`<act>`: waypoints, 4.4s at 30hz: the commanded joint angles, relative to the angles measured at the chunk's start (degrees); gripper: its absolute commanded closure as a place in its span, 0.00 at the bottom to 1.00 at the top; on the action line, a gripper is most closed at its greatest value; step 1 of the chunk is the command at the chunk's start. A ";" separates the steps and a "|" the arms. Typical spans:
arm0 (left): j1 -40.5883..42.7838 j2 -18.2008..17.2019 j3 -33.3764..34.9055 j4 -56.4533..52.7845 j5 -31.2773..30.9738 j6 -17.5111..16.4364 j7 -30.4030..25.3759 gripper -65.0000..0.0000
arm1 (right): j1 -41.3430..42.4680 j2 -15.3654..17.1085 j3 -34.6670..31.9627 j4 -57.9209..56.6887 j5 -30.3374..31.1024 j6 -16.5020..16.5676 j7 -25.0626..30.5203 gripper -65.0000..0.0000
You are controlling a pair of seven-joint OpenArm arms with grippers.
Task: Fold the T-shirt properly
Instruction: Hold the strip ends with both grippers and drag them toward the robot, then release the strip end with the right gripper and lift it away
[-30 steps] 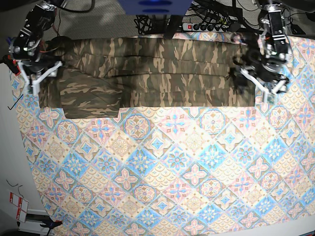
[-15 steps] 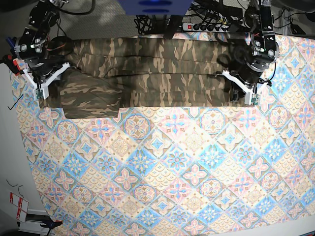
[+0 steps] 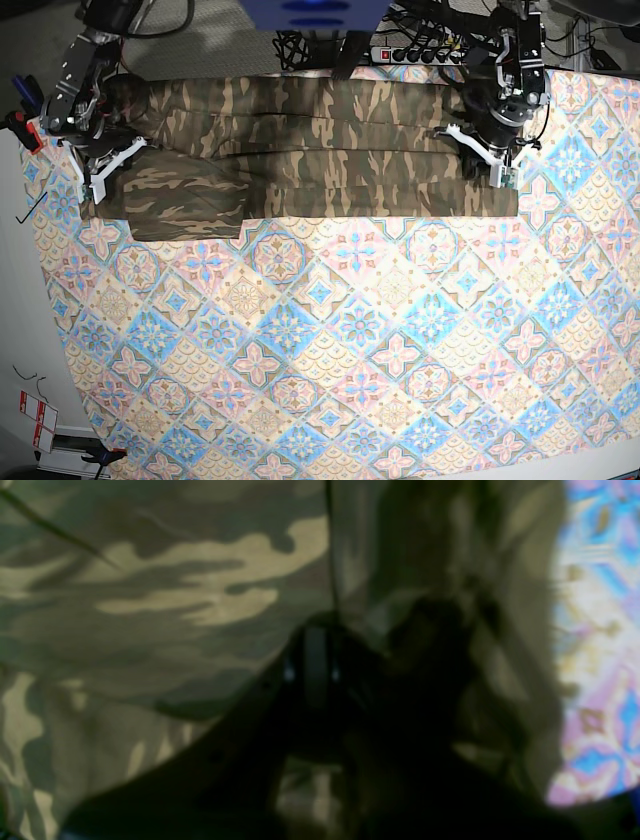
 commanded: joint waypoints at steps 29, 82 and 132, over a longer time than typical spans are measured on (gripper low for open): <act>-1.41 0.64 -0.40 -5.89 2.30 3.03 -3.39 1.00 | 3.29 1.11 -1.42 -0.03 -6.85 -0.17 2.80 1.00; 1.06 -4.73 -11.31 3.60 -8.42 2.68 2.14 1.00 | 8.65 12.01 18.62 -21.84 22.86 12.62 -5.02 0.44; 0.35 -4.73 -11.57 -0.35 -8.42 2.68 1.88 1.00 | 16.47 10.52 8.86 -28.17 14.51 12.62 -3.09 1.00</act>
